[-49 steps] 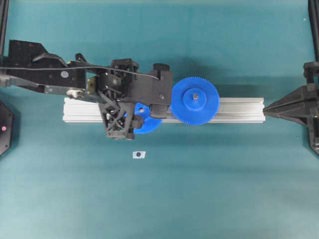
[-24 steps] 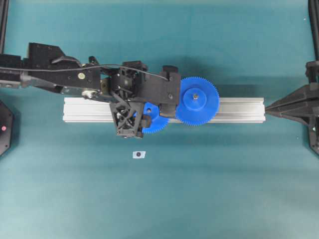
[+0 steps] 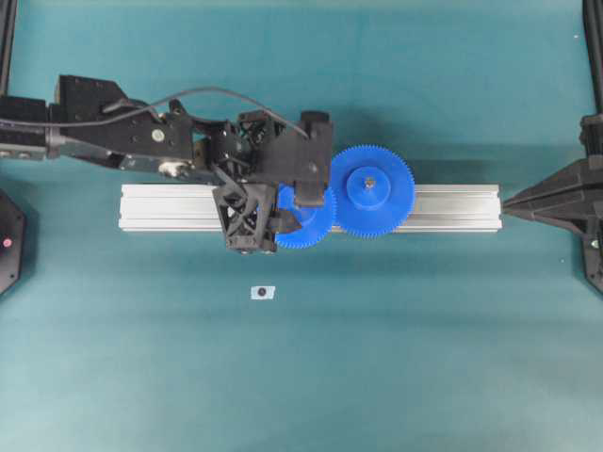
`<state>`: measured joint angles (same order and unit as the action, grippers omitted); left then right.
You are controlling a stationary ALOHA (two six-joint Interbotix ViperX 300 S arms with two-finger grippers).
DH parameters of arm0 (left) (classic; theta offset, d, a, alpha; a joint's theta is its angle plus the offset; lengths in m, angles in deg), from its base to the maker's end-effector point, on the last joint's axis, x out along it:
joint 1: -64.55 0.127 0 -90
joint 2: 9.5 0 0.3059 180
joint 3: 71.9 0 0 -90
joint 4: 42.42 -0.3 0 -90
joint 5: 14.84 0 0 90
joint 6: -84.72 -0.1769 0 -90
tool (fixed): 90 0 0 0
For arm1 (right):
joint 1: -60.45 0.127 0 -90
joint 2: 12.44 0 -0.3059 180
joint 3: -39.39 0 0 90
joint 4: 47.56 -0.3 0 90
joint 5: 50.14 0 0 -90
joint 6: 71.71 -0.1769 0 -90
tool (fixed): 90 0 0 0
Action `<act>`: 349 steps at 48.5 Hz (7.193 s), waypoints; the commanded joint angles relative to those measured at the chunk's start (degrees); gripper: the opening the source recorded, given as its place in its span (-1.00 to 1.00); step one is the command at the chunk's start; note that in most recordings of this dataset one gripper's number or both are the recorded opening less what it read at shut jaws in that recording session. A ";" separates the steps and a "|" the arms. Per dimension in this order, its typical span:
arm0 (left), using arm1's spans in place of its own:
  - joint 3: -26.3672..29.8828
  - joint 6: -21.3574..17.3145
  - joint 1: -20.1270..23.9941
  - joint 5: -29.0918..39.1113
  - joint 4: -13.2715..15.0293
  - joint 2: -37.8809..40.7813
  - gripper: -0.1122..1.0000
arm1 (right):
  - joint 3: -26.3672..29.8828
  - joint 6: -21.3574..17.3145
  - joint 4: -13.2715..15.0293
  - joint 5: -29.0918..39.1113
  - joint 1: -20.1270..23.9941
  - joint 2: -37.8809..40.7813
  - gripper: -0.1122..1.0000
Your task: Find the location of the shaft and insert the small gear.
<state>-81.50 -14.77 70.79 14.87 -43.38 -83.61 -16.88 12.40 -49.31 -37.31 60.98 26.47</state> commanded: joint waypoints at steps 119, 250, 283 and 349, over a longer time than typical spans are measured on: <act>3.52 3.52 -1.14 3.78 -0.26 -4.31 0.80 | -1.32 -0.44 -0.09 -2.46 -2.11 -0.35 -0.69; -27.16 11.60 -4.22 -25.93 -0.35 -41.48 -0.48 | -2.99 -0.44 -0.09 -2.46 -2.64 -2.20 -0.69; -27.42 11.69 -4.22 -26.02 -0.26 -41.57 -0.47 | -3.16 -0.44 -0.09 -2.46 -2.64 -2.20 -0.69; -28.04 11.95 -4.22 -25.93 -0.35 -41.04 -0.47 | -3.25 -0.53 -0.09 -2.37 -2.64 -2.20 -0.69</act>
<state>-110.15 -2.90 66.66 -10.62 -43.56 -124.48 -20.66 12.40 -49.31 -39.24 58.43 23.84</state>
